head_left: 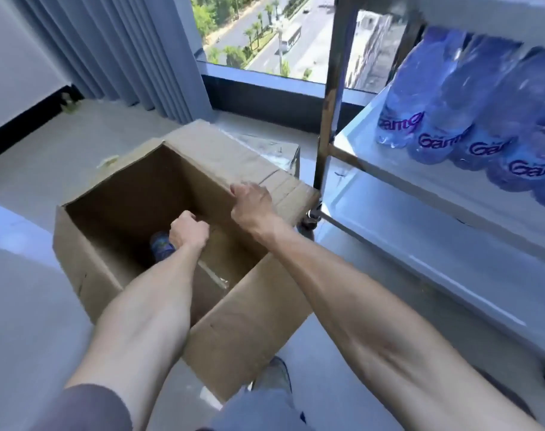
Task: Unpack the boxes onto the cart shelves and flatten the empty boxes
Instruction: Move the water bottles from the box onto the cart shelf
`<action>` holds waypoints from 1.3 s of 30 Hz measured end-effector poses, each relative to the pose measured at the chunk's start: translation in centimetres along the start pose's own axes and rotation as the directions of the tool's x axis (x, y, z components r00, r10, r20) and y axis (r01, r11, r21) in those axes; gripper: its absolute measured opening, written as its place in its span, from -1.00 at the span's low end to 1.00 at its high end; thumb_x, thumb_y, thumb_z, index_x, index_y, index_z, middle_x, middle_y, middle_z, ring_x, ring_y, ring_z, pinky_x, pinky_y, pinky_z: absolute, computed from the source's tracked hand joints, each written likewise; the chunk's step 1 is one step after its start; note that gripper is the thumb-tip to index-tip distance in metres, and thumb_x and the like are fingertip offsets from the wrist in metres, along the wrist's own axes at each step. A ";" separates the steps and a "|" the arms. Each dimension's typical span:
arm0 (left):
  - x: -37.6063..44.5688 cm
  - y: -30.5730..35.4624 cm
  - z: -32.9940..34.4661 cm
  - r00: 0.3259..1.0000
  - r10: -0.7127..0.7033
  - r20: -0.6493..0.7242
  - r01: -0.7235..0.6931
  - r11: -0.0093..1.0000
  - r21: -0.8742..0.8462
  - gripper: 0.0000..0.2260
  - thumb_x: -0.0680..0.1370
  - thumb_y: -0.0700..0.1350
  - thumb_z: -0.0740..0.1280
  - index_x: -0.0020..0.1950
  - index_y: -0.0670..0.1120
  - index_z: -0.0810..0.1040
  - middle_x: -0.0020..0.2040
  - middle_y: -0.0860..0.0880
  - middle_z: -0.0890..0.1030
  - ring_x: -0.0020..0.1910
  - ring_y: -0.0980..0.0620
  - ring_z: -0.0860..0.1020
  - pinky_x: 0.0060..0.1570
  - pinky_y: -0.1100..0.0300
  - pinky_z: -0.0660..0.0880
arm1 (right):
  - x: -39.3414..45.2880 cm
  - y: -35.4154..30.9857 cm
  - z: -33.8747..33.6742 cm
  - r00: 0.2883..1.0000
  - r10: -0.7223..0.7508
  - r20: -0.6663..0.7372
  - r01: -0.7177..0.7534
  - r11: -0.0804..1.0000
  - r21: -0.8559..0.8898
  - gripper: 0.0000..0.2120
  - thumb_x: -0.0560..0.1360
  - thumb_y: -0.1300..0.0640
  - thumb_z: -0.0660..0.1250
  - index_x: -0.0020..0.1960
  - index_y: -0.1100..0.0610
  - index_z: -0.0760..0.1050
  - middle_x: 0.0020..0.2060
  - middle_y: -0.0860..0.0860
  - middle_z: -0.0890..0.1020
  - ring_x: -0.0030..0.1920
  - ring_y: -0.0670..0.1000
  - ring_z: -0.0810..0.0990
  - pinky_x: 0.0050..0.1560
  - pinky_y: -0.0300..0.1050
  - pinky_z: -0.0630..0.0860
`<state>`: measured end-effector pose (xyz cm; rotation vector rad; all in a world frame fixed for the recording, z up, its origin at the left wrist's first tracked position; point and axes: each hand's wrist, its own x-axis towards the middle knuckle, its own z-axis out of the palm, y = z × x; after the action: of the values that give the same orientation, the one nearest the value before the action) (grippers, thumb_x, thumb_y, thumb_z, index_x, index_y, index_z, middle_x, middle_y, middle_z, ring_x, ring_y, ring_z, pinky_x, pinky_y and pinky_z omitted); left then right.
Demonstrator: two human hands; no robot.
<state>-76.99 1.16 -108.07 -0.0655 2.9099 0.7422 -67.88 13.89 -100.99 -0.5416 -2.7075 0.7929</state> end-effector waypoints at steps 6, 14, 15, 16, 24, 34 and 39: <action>3.1 -7.3 4.5 0.950 -0.271 0.154 0.267 0.963 0.044 -0.42 0.56 0.02 0.35 0.48 -0.24 0.30 0.44 -0.30 0.37 0.43 -0.28 0.36 0.39 -0.05 0.34 | 1.1 -2.9 7.9 0.922 -0.018 0.388 0.042 0.998 -0.053 -0.81 0.47 0.25 0.26 0.07 0.25 0.50 0.02 0.23 0.58 0.03 0.30 0.59 -0.14 0.02 0.47; 5.6 -13.2 9.1 0.822 -0.534 0.199 0.559 0.823 -0.099 -0.43 0.56 0.03 0.40 0.43 -0.28 0.36 0.37 -0.27 0.45 0.38 -0.21 0.43 0.32 0.03 0.37 | 1.4 2.8 14.2 0.838 0.356 0.413 -0.352 0.932 -0.087 -0.77 0.50 0.15 0.38 0.08 0.26 0.59 0.00 0.18 0.67 0.05 0.20 0.66 -0.05 -0.04 0.57; 5.5 -13.7 9.7 0.801 -0.568 0.190 0.596 0.785 -0.167 -0.47 0.54 -0.03 0.43 0.41 -0.25 0.39 0.34 -0.26 0.48 0.34 -0.21 0.47 0.31 0.03 0.40 | 1.7 2.8 14.5 0.839 0.348 0.419 -0.345 0.935 -0.085 -0.77 0.50 0.12 0.40 0.06 0.26 0.60 -0.02 0.18 0.67 0.03 0.20 0.66 -0.07 -0.05 0.57; 5.6 -14.3 10.5 0.779 -0.595 0.197 0.626 0.748 -0.220 -0.52 0.54 -0.09 0.42 0.40 -0.21 0.42 0.33 -0.25 0.50 0.32 -0.20 0.49 0.30 0.04 0.42 | 1.9 3.1 14.9 0.836 0.340 0.431 -0.335 0.938 -0.090 -0.77 0.50 0.11 0.39 0.05 0.25 0.60 -0.03 0.18 0.67 0.03 0.20 0.66 -0.08 -0.06 0.55; 4.6 -12.4 12.0 0.729 -0.684 0.028 0.632 0.657 -0.411 -0.58 0.52 -0.12 0.41 0.33 -0.18 0.40 0.30 -0.24 0.51 0.29 -0.19 0.50 0.23 0.05 0.42 | 1.5 3.2 14.7 0.831 0.362 0.423 -0.378 0.925 -0.048 -0.81 0.54 0.11 0.38 0.07 0.22 0.59 0.04 0.12 0.65 0.08 0.13 0.63 -0.04 -0.14 0.49; 3.6 -5.0 4.4 0.832 -0.542 -0.122 0.450 0.786 -0.423 -0.68 0.48 0.00 0.34 0.17 -0.10 0.47 0.13 -0.19 0.60 0.12 -0.23 0.57 0.10 0.01 0.45 | -0.5 -0.2 8.6 0.945 0.176 0.276 -0.201 0.977 0.066 -0.70 0.45 0.31 0.19 0.15 0.21 0.52 0.00 0.21 0.64 0.00 0.26 0.62 0.02 0.06 0.58; -0.5 -1.7 1.2 0.929 -0.361 -0.083 0.315 0.889 -0.332 -0.69 0.40 0.07 0.38 0.03 -0.09 0.60 0.00 -0.13 0.64 0.02 -0.20 0.59 0.03 0.05 0.51 | -1.5 -2.1 3.4 0.981 0.171 0.096 -0.181 0.977 0.113 -0.67 0.41 0.30 0.18 0.12 0.14 0.54 0.00 0.18 0.64 0.01 0.25 0.59 -0.02 0.03 0.55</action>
<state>-76.19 0.24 -109.82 -0.6694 2.7584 1.1615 -68.33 10.08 -102.83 -0.7428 -2.6923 1.0413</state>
